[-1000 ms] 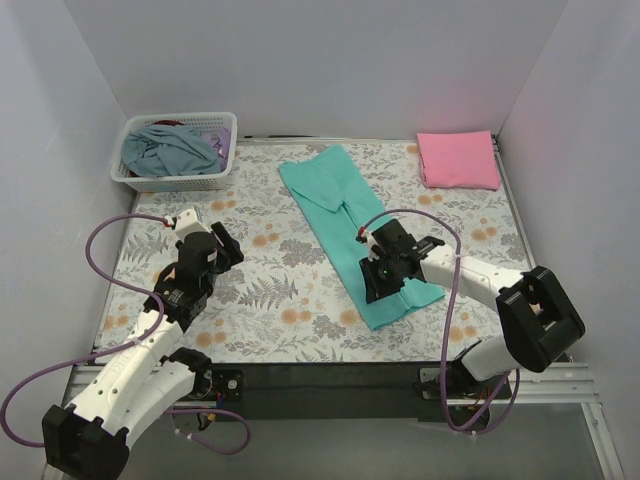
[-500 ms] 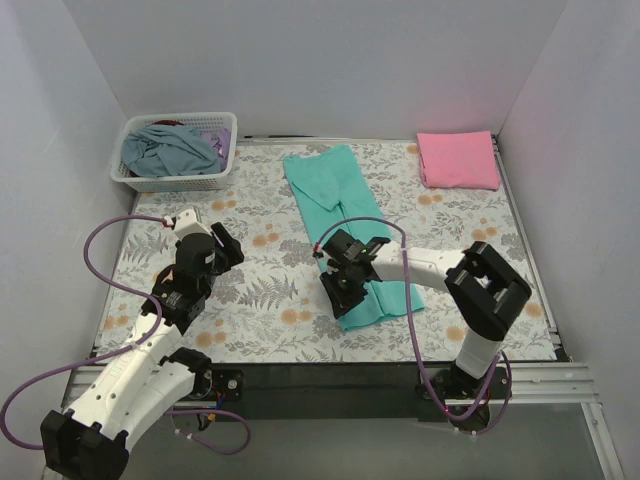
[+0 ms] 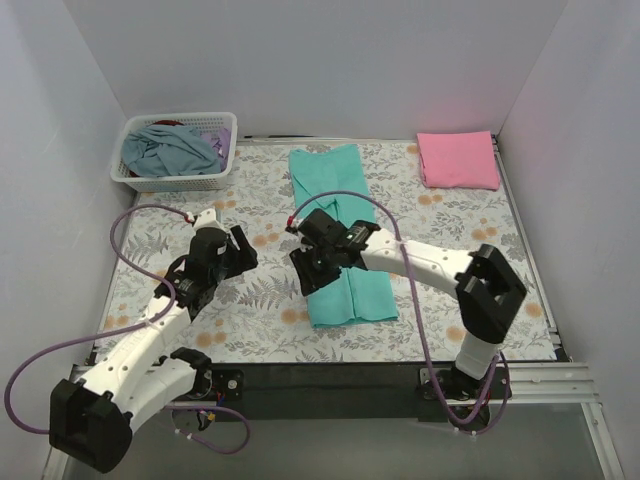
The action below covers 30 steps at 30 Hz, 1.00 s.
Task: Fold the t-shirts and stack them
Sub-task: Fold the tshirt
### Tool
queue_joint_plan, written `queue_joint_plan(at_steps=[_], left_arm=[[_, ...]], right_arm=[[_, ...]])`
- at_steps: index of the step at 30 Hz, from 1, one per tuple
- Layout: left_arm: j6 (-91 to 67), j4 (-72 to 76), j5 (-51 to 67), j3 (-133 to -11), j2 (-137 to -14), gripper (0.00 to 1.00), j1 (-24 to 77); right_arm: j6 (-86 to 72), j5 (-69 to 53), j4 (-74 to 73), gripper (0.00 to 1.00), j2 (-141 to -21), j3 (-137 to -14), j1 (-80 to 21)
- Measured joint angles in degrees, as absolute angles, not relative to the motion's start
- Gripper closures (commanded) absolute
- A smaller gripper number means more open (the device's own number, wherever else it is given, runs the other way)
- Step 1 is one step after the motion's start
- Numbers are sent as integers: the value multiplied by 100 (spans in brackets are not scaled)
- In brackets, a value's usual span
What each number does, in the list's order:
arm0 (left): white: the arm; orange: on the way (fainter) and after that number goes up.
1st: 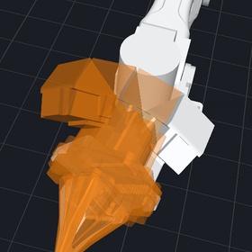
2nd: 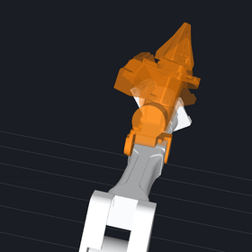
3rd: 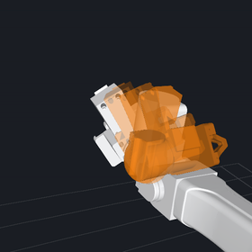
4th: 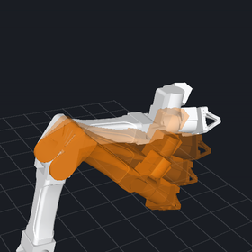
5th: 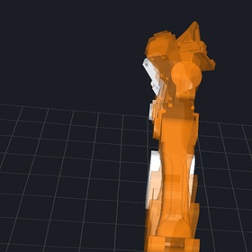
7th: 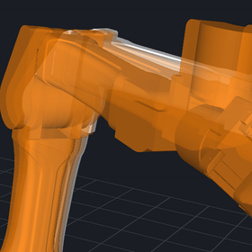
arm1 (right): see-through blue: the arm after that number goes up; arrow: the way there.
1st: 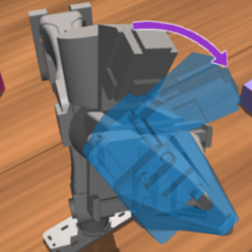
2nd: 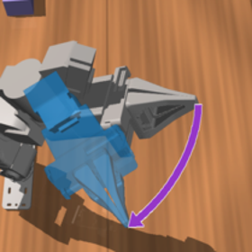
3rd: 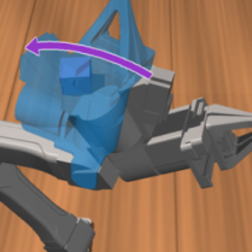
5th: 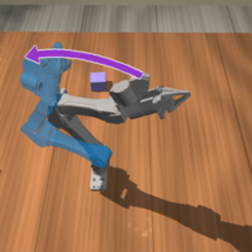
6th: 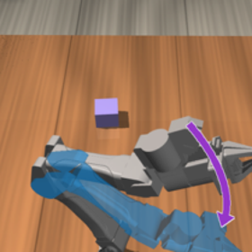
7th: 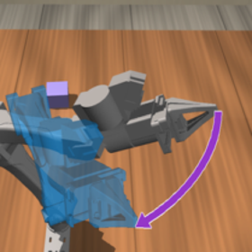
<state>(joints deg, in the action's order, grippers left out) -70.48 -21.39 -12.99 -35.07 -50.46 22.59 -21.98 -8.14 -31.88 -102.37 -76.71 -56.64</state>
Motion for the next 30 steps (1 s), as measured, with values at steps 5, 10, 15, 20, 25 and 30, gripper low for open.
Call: queue_joint_plan(at_steps=[5, 10, 15, 20, 25, 30], left_arm=[[-7258, -2589, -567, -3791, -5677, 34, 2346], [-7789, -3162, 89, -4283, -6025, 34, 2740], [-8416, -3618, 416, -4296, -6180, 34, 3332], [-8882, -3857, 458, -4285, -6401, 34, 3863], [-9157, -3964, 410, -4285, -6654, 37, 4167], [-9327, -4018, 338, -4313, -6910, 38, 4303]], right_arm=[[-2235, -421, -3284, 48, -8611, -6884, -5107], [-2198, -307, -3489, 46, -7332, -5262, -3839], [-2001, -384, -3795, 47, -7048, -4510, -3118], [-1885, -572, -3610, 49, -7022, -4272, -2869], [-1822, -760, -3409, 50, -7168, -4123, -2856], [-1798, -836, -3221, 52, -7408, -4034, -2856]])
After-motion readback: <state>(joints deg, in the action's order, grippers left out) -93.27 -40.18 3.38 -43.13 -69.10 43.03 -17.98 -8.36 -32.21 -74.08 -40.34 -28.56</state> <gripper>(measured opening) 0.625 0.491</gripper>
